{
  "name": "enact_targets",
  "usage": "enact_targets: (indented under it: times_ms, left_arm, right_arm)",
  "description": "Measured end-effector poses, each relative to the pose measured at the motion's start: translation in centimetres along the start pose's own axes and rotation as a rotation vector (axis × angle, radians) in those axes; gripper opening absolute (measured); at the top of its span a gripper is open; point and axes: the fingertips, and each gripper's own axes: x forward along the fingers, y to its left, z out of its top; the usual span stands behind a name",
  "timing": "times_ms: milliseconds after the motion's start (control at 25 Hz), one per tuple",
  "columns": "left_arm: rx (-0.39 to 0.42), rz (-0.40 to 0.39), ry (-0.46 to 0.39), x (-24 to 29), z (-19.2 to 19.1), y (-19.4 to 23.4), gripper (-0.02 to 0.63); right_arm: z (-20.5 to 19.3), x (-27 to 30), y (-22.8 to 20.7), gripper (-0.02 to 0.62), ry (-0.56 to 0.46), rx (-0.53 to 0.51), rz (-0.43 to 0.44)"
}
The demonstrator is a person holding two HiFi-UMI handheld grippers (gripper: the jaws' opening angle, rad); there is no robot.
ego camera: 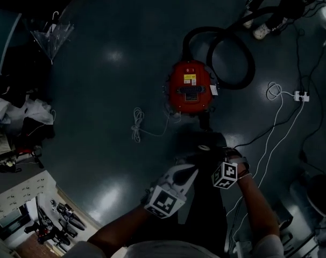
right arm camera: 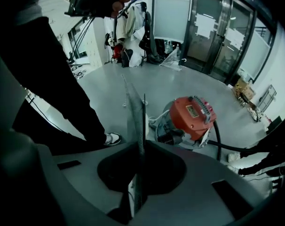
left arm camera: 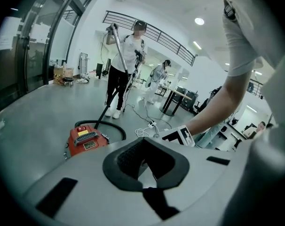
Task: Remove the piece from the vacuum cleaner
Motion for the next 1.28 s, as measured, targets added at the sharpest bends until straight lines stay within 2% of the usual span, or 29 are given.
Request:
enact_targets:
  times_ms: [360,600,800,1280]
  left_arm:
    - [0.059,-0.045,-0.089,-12.0,12.0,-7.7,0.006]
    - [0.093,-0.072,-0.175,-17.0,17.8,-11.7,0.006]
    - [0.115,-0.085,-0.219,-18.9,19.9,-13.6,0.005]
    - [0.169,-0.097,-0.230,-20.2,20.4,-14.9,0.006]
  right_arm:
    - [10.9,-20.0,2.8,0.034,-0.118,0.112,-0.065]
    - [16.0,-29.5,5.2,0.034,-0.176,0.109,-0.082]
    - [17.4,-32.8,7.5,0.034,-0.182,0.090,-0.086]
    - [17.5,-34.2,9.2,0.034,-0.166,0.097,-0.109]
